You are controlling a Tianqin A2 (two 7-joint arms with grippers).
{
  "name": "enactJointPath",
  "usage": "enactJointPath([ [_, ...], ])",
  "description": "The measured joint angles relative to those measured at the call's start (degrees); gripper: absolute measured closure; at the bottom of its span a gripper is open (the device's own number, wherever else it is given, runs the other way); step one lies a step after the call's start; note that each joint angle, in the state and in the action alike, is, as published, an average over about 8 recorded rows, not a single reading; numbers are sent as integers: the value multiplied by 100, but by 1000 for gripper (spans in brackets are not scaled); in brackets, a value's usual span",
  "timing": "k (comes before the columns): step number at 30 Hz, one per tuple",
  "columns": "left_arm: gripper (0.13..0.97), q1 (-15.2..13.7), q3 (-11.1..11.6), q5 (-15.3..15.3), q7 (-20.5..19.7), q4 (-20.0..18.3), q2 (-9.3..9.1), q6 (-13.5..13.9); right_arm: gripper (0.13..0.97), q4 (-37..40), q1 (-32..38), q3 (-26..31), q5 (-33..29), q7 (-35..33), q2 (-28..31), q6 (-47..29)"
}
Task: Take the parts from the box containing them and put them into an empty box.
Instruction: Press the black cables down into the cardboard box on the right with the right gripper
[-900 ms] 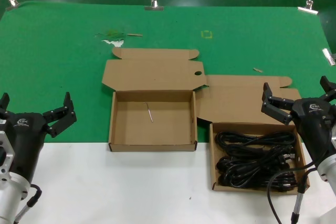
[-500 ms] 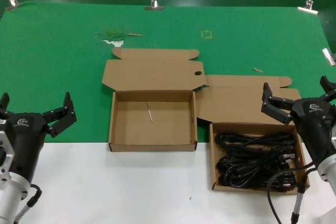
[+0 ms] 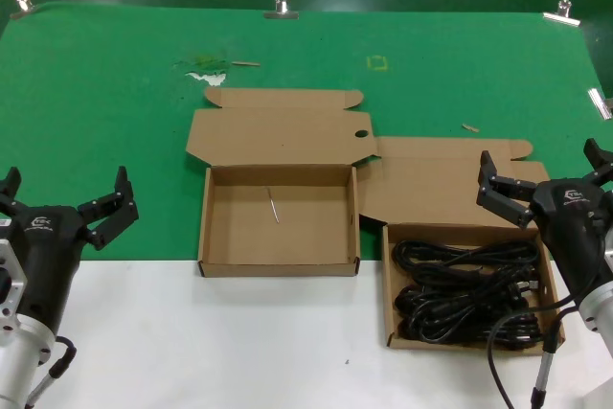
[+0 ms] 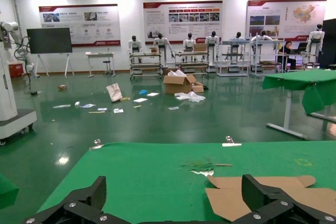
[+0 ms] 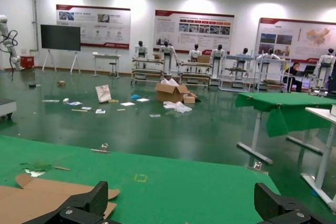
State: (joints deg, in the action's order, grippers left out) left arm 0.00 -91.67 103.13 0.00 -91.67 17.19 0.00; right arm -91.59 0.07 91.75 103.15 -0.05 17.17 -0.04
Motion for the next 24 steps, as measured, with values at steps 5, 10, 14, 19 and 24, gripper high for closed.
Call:
enactJointPath([
  [5,205,0,0,0,0,0,0,0,129,0,0,0,0,0,0,0],
  [10,288,0,0,0,0,0,0,0,129,0,0,0,0,0,0,0],
  [14,338,0,0,0,0,0,0,0,129,-2,-1,2,0,0,2,-1],
  [19,461,0,0,-1,0,0,0,0,129,-9,-2,14,3,3,14,-8],
  [24,535,0,0,-1,0,0,0,0,129,-6,4,61,11,12,42,-3],
])
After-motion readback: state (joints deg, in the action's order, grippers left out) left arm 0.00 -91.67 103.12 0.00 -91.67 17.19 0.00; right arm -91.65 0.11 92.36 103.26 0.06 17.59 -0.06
